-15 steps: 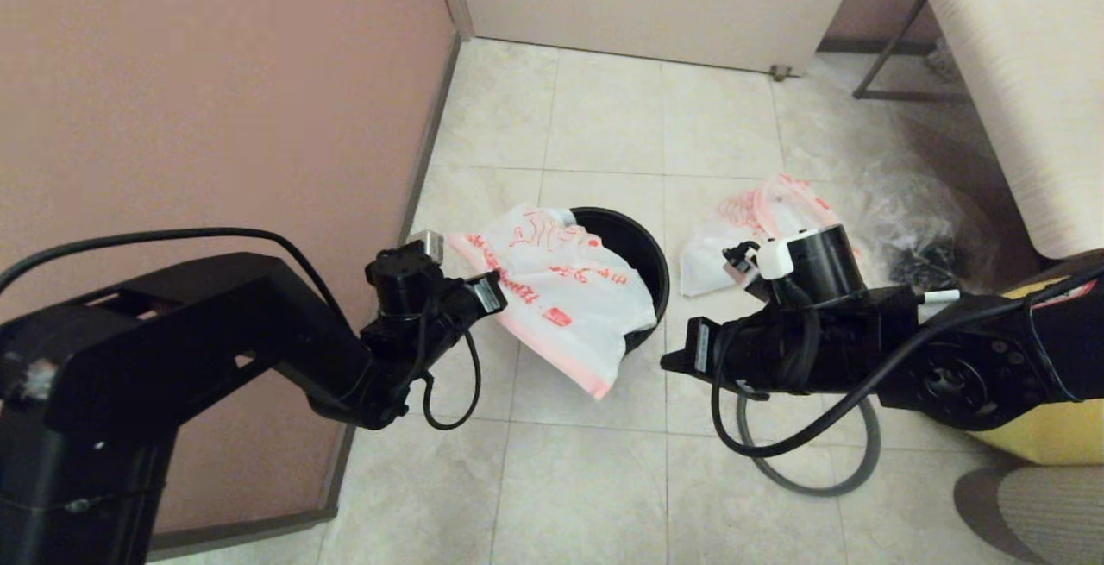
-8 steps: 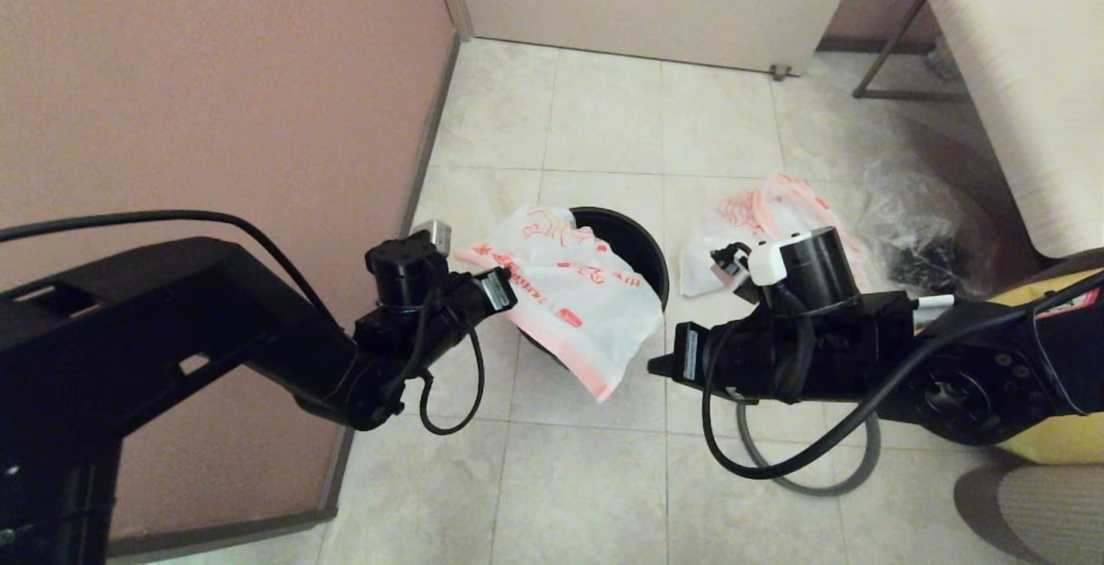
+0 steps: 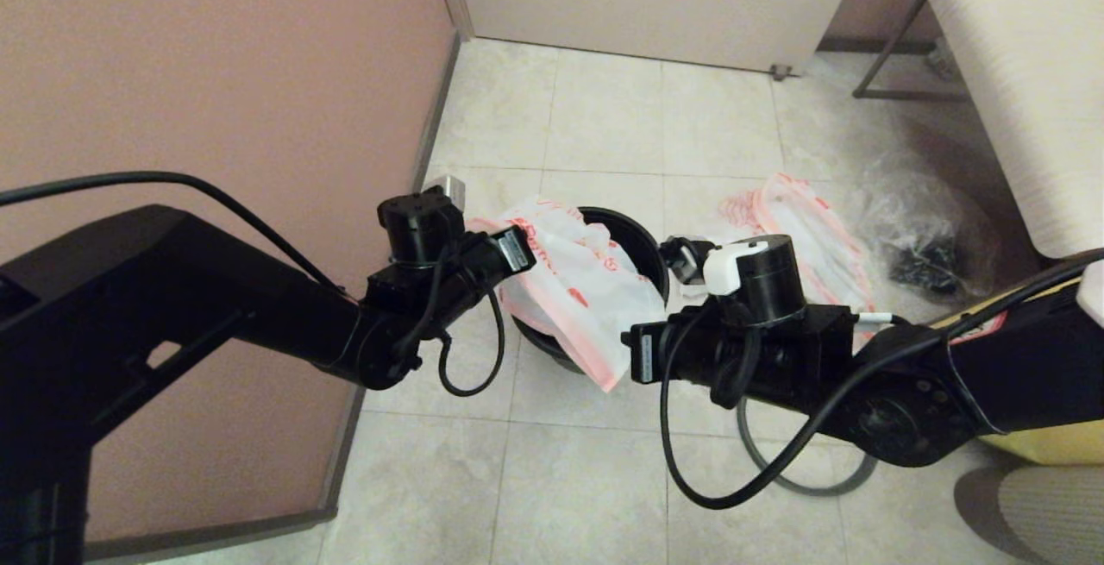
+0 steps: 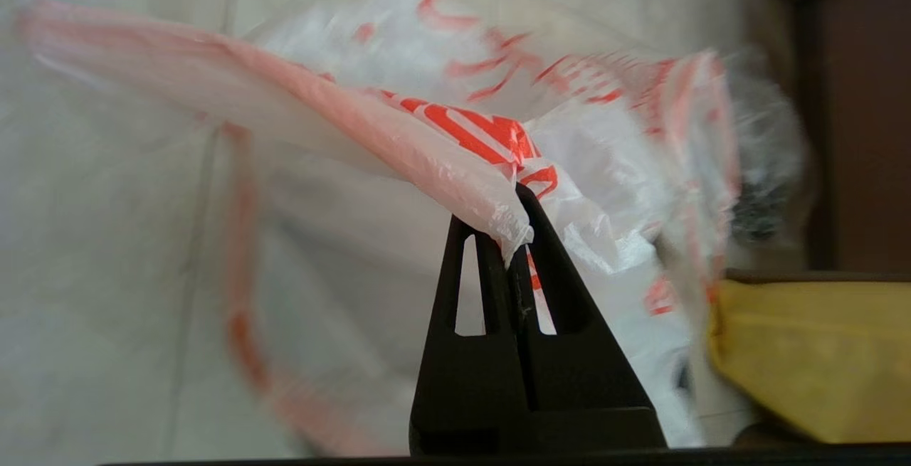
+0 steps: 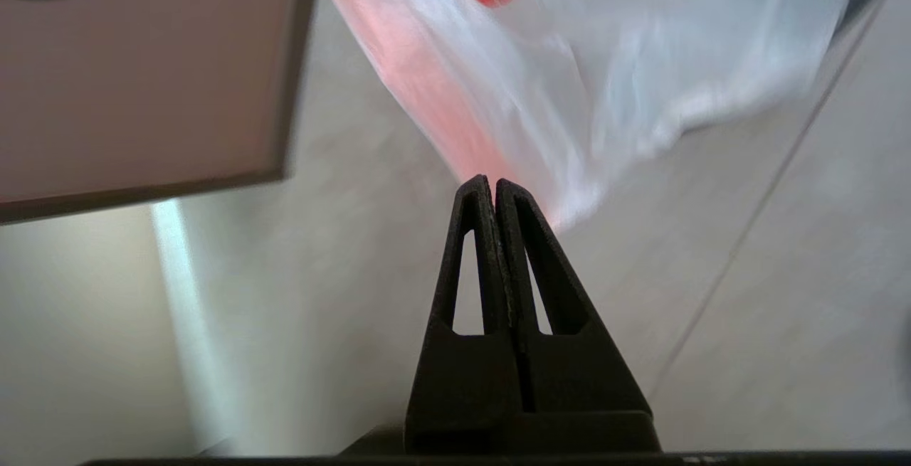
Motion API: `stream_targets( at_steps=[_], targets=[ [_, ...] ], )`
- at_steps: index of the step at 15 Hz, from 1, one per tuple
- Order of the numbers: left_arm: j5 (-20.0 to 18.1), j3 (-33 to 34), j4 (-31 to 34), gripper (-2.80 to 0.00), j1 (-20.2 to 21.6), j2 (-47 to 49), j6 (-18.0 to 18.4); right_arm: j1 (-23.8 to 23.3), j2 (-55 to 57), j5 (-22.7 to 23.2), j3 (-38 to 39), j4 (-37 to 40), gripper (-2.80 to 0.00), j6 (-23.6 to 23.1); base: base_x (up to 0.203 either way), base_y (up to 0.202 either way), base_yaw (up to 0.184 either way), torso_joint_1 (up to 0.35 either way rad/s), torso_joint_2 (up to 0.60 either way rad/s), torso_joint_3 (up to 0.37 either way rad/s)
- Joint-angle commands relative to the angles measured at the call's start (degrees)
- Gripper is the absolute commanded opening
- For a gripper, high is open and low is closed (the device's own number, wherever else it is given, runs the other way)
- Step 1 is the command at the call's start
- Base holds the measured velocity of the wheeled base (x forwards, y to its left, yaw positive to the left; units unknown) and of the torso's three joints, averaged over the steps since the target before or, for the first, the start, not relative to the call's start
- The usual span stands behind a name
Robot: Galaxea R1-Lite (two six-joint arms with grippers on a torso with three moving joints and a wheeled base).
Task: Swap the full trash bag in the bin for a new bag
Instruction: Put the new garbage bag on the trash can
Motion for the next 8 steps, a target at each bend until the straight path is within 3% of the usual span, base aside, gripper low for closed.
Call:
stream_targets(
  at_steps=[1,4,5,8],
  targets=[
    [0.0,-3.5,0.8,-2.8,-0.7,-0.1,-0.2,1.2,2.2,-2.8,-0.4,-2.0,-2.8,-2.6,0.0,0.0,0.0,0.0,0.0,0.0],
    [-0.1,-9.4,6.0,-2.8,-1.9,0.8,-0.2,3.7,3.9,-9.6,-0.6,-7.8,-2.8,-8.6,0.0,0.0,0.0,0.0,0.0,0.0],
    [-0.2,-10.7,6.9,-2.8,-2.1,1.4,-0.2,3.8,4.1,-9.8,-0.9,-8.0,0.0,-9.1,0.0,0.0,0.0,0.0,0.0,0.0],
    [-0.3,-15.4,9.2,-2.8,-2.3,3.3,-0.3,4.1,4.3,-10.2,-1.3,-8.1,0.0,-9.4,0.0,0.0,0.0,0.0,0.0,0.0]
  ],
)
